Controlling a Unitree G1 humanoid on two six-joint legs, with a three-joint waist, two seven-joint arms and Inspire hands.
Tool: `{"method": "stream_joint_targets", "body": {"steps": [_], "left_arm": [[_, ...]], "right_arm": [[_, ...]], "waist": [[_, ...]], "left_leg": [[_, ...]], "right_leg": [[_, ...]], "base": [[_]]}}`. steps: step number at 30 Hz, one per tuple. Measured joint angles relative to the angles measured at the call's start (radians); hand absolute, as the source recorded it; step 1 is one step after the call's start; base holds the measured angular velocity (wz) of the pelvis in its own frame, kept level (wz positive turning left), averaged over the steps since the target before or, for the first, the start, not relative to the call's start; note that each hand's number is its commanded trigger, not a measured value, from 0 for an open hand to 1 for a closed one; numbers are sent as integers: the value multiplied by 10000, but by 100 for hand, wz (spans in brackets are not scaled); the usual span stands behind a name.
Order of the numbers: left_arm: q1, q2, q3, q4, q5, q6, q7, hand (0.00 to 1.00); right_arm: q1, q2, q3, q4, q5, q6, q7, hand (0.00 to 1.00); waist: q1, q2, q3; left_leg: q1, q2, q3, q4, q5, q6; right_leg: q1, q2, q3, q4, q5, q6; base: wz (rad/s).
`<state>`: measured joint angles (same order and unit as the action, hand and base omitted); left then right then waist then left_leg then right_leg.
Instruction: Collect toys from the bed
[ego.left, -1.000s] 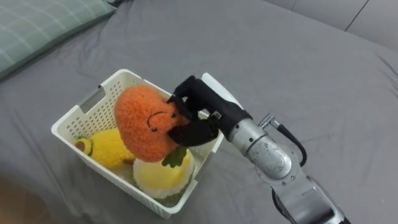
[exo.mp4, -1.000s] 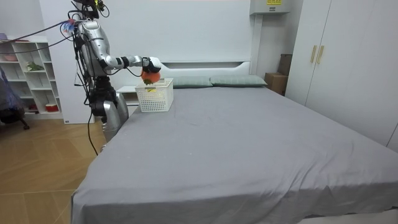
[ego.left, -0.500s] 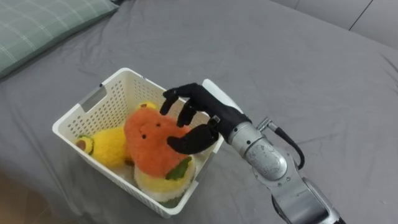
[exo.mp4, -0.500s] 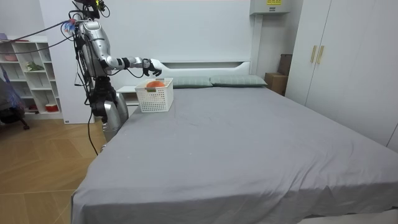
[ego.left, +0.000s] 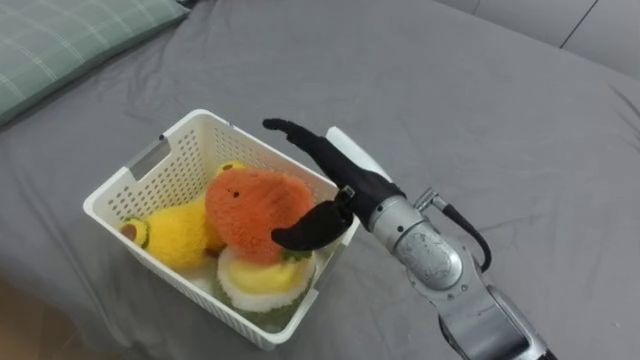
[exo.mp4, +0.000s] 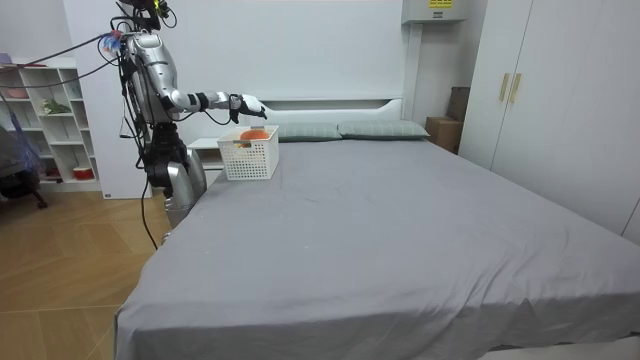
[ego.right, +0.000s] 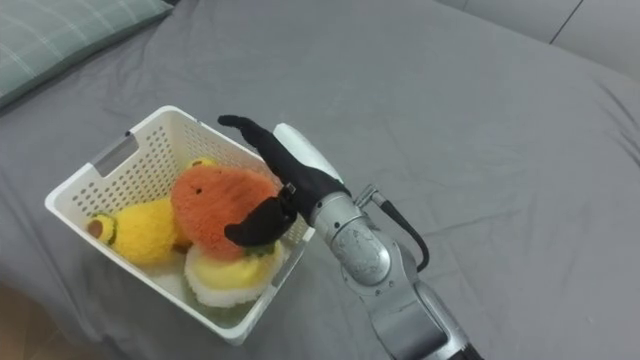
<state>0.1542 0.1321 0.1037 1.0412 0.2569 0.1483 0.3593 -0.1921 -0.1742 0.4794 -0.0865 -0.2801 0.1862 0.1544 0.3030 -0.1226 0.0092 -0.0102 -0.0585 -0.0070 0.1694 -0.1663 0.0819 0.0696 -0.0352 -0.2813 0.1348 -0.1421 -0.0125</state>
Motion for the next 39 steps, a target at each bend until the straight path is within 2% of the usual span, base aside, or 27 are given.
{"method": "stream_joint_targets", "body": {"steps": [6,12,14,17,20,23,27,30,33,35,36,39], "left_arm": [[16,-1,-33,1,-11,-32,-4,0],[-29,-2,13,-45,-84,-47,36,0],[-18,-11,13,-59,-86,-50,45,0],[13,-35,109,-45,-86,-61,67,0],[122,-83,457,-68,-103,-308,266,0],[298,-74,621,-143,-105,-519,319,0],[351,-56,777,-220,-147,-733,448,0],[354,-56,795,-219,-285,-877,464,0],[347,-47,913,-216,-296,-954,472,0],[379,-56,911,-104,-296,-1083,506,0],[371,-57,902,-60,-299,-1089,508,0],[442,-61,905,-2,-302,-1099,518,0]], "right_arm": [[4,-169,-117,-1,823,-46,-143,0],[295,-182,-990,-60,1501,-215,-786,0],[547,-181,-1266,-65,1536,-344,-1020,0],[818,-213,-1900,-123,1622,-359,-1298,0],[1405,-273,-2983,-499,2529,-627,-1853,0],[1678,-281,-3649,-501,2875,-969,-2418,0],[2159,-367,-4308,-500,3347,-1034,-2852,0],[2555,-428,-4860,-464,4020,-1036,-3161,0],[3004,-428,-5386,-431,4431,-1214,-3384,0],[3292,-427,-5549,-392,4755,-1327,-3613,0],[3387,-419,-5588,-357,4847,-1375,-3662,0],[3759,-379,-5789,-150,5432,-1459,-4078,0]], "waist": [[-146,3,2],[-342,29,6],[-537,82,-11],[-843,290,-24],[-1202,463,-73],[-1646,597,-93],[-1902,605,-98],[-2201,606,-94],[-2347,582,-98],[-2462,597,-88],[-2503,649,-57],[-2664,615,-86]], "left_leg": [[16,-14,4,10,6,11],[27,-10,30,55,9,16],[27,-11,30,61,11,21],[53,-20,89,40,21,38],[219,-2,306,-69,23,41],[314,35,482,-106,22,40],[476,124,866,-205,15,23],[576,140,983,-251,15,23],[696,153,1202,-314,9,29],[855,190,1444,-355,-33,27],[883,198,1477,-355,-59,23],[905,265,1667,-351,-148,-5]], "right_leg": [[9,8,38,3,-2,3],[-4,-21,104,8,0,7],[-3,-14,179,8,5,15],[-17,-29,221,23,10,27],[35,-30,406,16,-2,51],[46,-4,597,22,-3,52],[11,45,912,67,-3,52],[-23,57,1057,171,-3,52],[-28,75,1313,184,-3,52],[-17,121,1570,185,4,59],[-4,138,1631,186,6,61],[-15,198,1816,204,14,53]], "base": [[0],[0],[0],[-7],[-18],[-16],[-25],[-17],[-25],[-32],[-30],[-19]]}}
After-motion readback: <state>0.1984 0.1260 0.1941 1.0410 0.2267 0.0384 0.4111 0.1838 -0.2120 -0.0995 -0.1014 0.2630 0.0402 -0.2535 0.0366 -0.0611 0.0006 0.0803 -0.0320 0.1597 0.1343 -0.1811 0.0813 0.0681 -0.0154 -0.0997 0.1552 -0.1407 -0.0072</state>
